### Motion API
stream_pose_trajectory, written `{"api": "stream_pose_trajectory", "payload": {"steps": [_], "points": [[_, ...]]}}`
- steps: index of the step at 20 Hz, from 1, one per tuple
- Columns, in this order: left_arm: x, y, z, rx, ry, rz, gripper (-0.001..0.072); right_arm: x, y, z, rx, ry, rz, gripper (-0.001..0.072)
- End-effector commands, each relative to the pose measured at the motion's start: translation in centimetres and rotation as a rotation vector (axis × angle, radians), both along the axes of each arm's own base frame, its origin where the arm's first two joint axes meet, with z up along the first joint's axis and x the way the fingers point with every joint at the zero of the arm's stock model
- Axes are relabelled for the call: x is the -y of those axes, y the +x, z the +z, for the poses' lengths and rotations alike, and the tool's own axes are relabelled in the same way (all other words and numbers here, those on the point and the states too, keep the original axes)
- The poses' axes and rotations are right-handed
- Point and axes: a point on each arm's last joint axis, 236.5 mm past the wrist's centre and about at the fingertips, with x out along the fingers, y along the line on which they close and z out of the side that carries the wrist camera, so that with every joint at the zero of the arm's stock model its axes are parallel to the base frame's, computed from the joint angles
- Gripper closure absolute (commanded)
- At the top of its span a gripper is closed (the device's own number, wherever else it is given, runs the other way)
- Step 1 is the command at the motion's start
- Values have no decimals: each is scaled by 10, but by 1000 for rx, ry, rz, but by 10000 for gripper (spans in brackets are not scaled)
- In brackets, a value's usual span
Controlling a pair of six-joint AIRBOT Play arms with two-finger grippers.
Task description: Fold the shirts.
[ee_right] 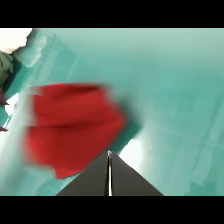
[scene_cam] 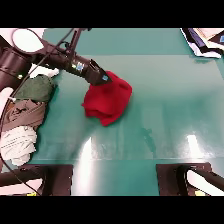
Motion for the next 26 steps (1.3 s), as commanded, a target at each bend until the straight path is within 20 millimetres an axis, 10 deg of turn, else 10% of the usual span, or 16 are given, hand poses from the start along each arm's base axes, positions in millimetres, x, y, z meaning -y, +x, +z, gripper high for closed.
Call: {"api": "stream_pose_trajectory", "payload": {"steps": [1, 5, 10, 15, 23, 24, 26], "points": [[-36, 29, -21, -119, 4, 141, 91, -3, -2, -17, -35, 27, -6, 693], [-134, 25, -53, -295, 84, 236, 92, -3, -3, -25, -37, 43, -24, 693], [-198, 6, -167, -566, 72, 476, 91, -2, -1, -28, -15, 64, -52, 693], [-188, -6, -237, -575, 126, 547, 92, -5, 0, -43, -53, 87, -49, 693], [-152, 2, -261, -573, 144, 552, 93, -5, 1, -54, -80, 92, -53, 693], [-150, 7, -257, -569, 125, 560, 143, -5, 1, -54, -80, 92, -53, 693], [-149, 17, -247, -541, 112, 560, 561, -5, 1, -54, -82, 92, -52, 693]]}}
